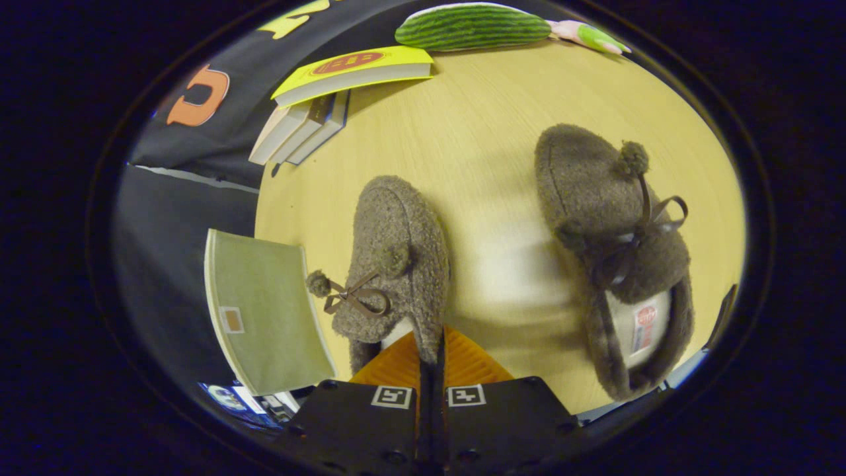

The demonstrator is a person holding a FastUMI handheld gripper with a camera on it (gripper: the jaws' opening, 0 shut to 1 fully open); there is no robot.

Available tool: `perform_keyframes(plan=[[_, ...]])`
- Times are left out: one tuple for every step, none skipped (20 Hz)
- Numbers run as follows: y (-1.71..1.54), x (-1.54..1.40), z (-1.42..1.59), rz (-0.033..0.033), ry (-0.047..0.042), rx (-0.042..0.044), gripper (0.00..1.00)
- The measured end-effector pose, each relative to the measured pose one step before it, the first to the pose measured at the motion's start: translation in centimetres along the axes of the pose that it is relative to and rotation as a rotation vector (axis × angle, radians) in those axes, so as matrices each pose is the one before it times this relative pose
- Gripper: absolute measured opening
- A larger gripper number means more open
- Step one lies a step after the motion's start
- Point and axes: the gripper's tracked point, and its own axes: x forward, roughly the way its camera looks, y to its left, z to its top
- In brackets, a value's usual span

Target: Open the storage box then place both shoes into the box .Put the left shoe in first, then the right shoe, with the right side of both shoes facing outward in a uniform manner.

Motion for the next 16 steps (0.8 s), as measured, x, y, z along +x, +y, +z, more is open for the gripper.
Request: perform_keyframes(plan=[[1.014, -0.73, -0.397, 0.01562, -0.00423, 0.02583, 0.06], [1.126, -0.754, -0.355, 0.01557, -0.00399, 0.01703, 0.06], [1.215, -0.899, -0.372, 0.00978, -0.01181, 0.00691, 0.06], [1.184, -0.953, -0.245, 0.00155, -0.01483, -0.00762, 0.06], [1.38, -1.079, -0.259, 0.00285, -0.01625, -0.01233, 0.06], [1.702, -1.159, -0.346, 0.00963, -0.01598, -0.01196, 0.06], [1.93, -1.16, -0.375, 0.01189, -0.01147, -0.01294, 0.06], [1.96, -1.036, -0.344, 0.0117, -0.01175, -0.01015, 0.06], [2.067, -1.024, -0.447, 0.01368, -0.00809, -0.00881, 0.06], [2.14, -0.804, -0.386, 0.01528, -0.00721, -0.00344, 0.06], [2.092, -0.604, -0.537, 0.01312, -0.00001, -0.00046, 0.06], [1.989, -0.321, -0.547, 0.01065, 0.00369, 0.00459, 0.06], [1.969, -0.306, -0.759, 0.00963, 0.00876, 0.00762, 0.06], [2.033, -0.037, -0.884, 0.01575, 0.01779, -0.00072, 0.06], [2.042, 0.176, -0.806, 0.02184, 0.00713, -0.0038, 0.06], [1.773, 0.404, -0.648, 0.01228, 0.00699, -0.00021, 0.06]])
